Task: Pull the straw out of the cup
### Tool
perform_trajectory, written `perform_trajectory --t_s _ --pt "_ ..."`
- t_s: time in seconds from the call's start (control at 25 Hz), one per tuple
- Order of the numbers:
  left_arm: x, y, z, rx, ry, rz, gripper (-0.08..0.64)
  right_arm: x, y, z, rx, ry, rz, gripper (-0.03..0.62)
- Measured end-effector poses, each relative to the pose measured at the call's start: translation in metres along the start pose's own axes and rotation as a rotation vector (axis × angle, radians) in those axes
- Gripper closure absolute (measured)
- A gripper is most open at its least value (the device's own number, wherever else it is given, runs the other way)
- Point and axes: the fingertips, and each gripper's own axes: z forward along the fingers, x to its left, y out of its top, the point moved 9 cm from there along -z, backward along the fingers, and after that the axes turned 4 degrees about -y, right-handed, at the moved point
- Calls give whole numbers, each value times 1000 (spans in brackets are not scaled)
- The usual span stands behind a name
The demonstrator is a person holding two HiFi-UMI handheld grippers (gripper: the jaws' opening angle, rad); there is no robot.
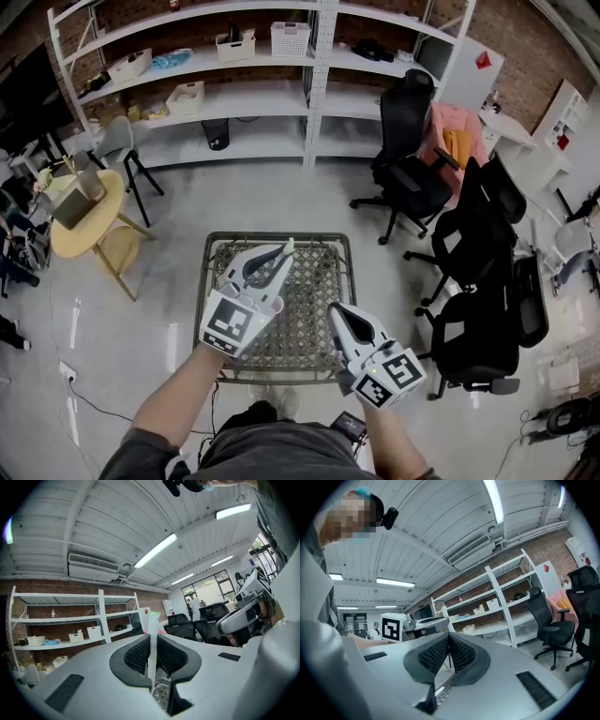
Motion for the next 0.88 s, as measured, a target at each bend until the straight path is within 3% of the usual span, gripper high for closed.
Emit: perform_trajectory --t_s 0.88 --pt "-3 15 -9 -38 18 4 509 10 15 8 -22 39 -31 580"
